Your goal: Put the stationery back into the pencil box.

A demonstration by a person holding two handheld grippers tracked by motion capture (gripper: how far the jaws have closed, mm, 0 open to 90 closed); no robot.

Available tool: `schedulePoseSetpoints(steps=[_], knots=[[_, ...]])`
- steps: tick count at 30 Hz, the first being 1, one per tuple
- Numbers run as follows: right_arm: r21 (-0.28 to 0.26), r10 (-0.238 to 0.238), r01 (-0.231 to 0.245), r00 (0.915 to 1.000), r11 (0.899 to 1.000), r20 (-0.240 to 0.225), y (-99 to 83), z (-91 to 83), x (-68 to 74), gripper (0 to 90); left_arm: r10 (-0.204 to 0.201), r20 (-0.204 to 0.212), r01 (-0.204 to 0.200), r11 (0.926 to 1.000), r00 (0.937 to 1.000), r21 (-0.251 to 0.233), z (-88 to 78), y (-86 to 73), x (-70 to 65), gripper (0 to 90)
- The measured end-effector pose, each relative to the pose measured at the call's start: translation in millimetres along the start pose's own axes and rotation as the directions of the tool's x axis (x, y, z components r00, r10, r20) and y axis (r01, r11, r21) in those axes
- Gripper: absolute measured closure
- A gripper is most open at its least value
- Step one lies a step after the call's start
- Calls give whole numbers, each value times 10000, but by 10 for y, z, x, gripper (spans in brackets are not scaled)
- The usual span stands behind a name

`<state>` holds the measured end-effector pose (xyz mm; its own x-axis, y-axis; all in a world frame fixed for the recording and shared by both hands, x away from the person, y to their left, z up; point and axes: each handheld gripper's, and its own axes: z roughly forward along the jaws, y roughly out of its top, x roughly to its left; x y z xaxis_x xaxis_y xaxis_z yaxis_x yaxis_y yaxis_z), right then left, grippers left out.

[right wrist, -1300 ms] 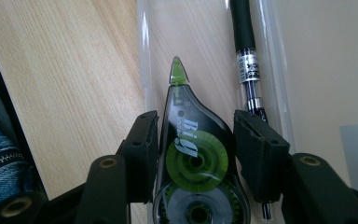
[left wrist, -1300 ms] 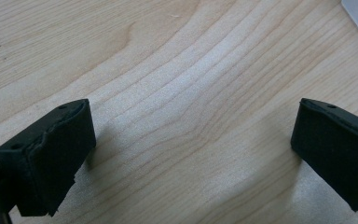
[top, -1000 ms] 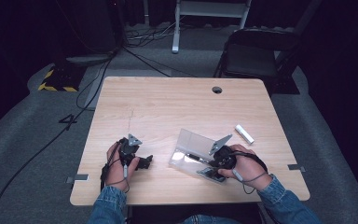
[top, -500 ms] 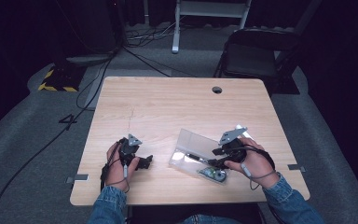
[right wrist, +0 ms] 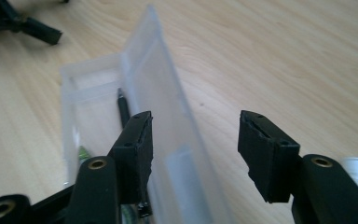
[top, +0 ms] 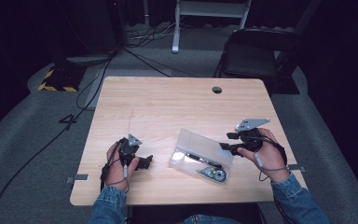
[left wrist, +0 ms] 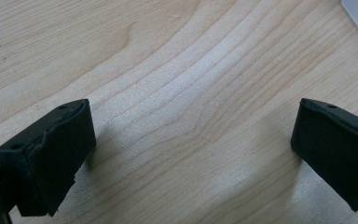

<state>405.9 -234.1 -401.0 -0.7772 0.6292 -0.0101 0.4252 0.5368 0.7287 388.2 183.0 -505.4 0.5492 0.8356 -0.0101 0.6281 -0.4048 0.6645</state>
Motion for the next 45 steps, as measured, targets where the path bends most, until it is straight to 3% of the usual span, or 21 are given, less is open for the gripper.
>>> schedulePoseSetpoints(steps=[6,11,15,22,30,45], knots=[[-52,330,-327,9974,9995,639,-55,-59,-188,462,-11,20,11,10000,10000,5,0,0,0,2],[37,513,-518,9946,9986,905,-110,-55,-313,475,-13,1,13,10000,10000,-6,0,0,-1,2],[219,696,-734,9875,9971,1418,-201,-20,-478,478,-15,8,15,10000,10000,0,0,0,-1,2],[354,1128,-1215,9760,9920,1864,-342,53,-687,456,-23,19,23,10000,10000,-2,1,0,-2,2],[736,1485,-1683,9641,9830,2201,-500,150,-853,433,-9,1,9,10000,10000,-1,0,0,-1,2],[1258,1975,-2341,9478,9640,2505,-727,309,-1032,405,-27,19,27,10000,10000,-7,1,0,-2,2]])
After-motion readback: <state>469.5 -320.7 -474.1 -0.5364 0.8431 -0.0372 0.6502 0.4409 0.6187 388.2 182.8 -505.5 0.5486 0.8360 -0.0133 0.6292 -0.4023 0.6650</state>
